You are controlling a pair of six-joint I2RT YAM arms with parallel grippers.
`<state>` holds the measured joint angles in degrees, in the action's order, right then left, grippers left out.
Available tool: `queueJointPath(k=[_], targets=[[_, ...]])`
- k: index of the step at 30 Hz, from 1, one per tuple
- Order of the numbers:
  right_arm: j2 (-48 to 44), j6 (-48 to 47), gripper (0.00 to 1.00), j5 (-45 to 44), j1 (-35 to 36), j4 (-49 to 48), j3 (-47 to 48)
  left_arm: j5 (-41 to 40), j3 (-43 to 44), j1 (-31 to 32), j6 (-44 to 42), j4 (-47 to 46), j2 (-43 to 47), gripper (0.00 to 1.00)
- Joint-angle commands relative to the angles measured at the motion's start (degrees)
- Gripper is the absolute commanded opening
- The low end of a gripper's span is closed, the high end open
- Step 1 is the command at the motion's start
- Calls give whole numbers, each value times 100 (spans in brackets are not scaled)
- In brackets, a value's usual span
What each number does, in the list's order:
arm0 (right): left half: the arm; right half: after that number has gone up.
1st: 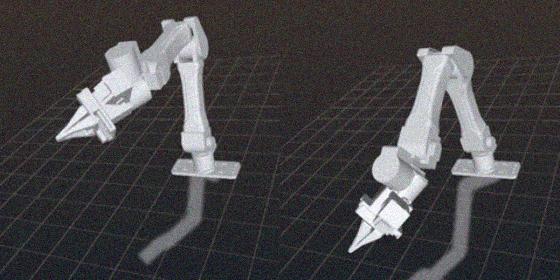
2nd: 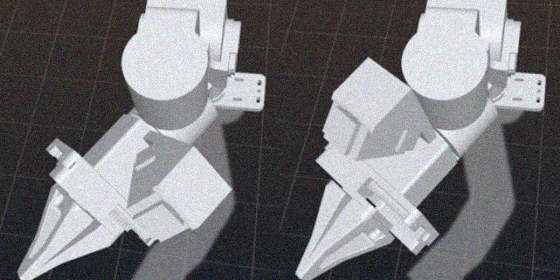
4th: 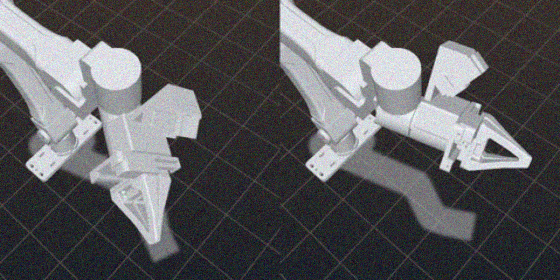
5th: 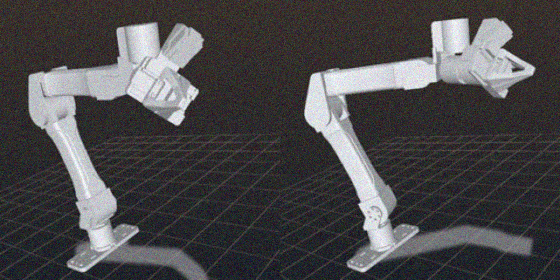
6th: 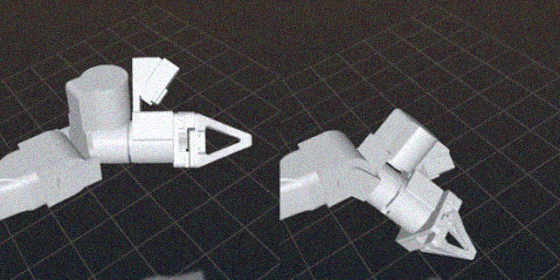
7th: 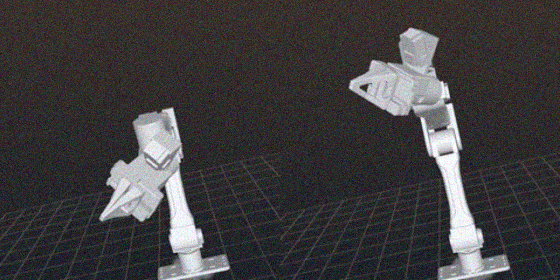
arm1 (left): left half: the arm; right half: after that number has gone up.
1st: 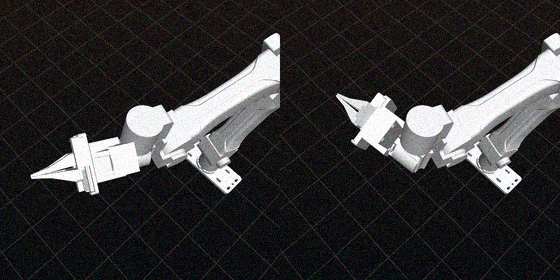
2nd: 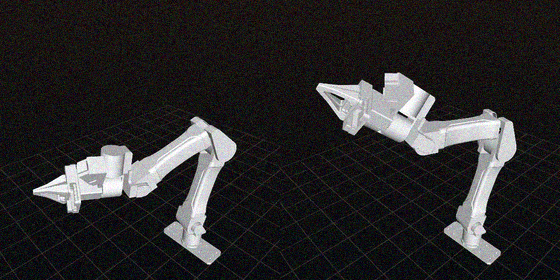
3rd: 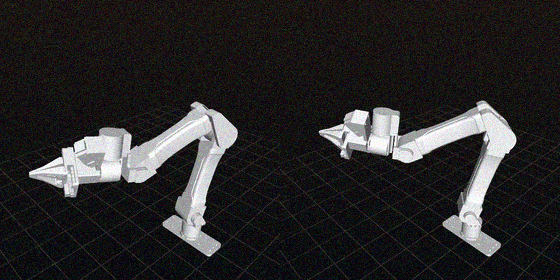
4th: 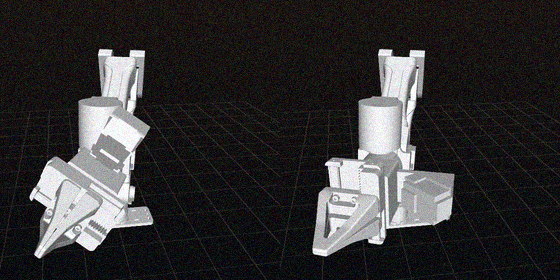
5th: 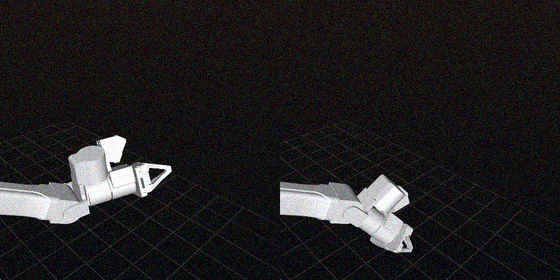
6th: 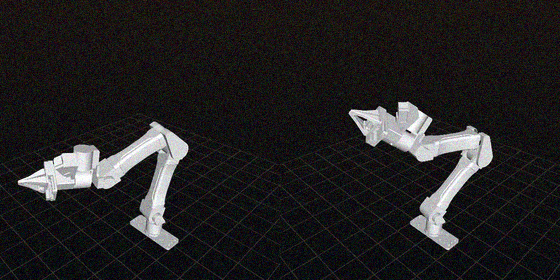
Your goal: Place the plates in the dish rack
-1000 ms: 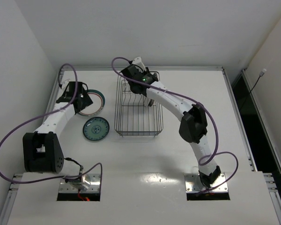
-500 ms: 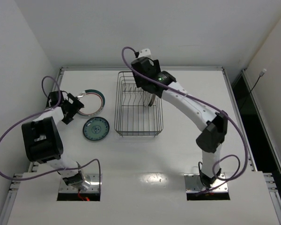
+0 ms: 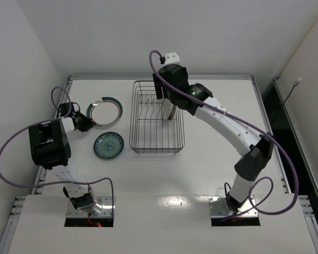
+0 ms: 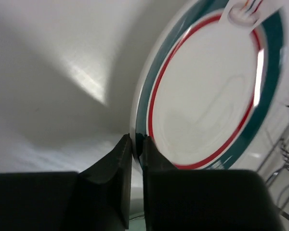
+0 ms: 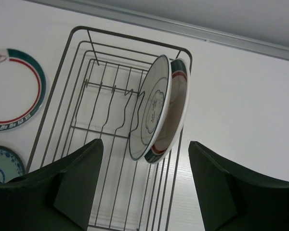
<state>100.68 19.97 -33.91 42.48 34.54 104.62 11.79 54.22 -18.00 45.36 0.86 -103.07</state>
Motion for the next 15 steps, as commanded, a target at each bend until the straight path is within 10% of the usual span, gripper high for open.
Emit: queueJointPath(k=[1,8,15], targets=[[-137,148,69,192,-20,-203,-125,103,326,-2,-18,-52,-187,0],[-137,393,71,1412,-398,-412,-258,51,730,-55,-80,221,523,0],[20,1183,72,4451,-1144,-1553,-776,1236,854,-300,210,-243,1849,0]])
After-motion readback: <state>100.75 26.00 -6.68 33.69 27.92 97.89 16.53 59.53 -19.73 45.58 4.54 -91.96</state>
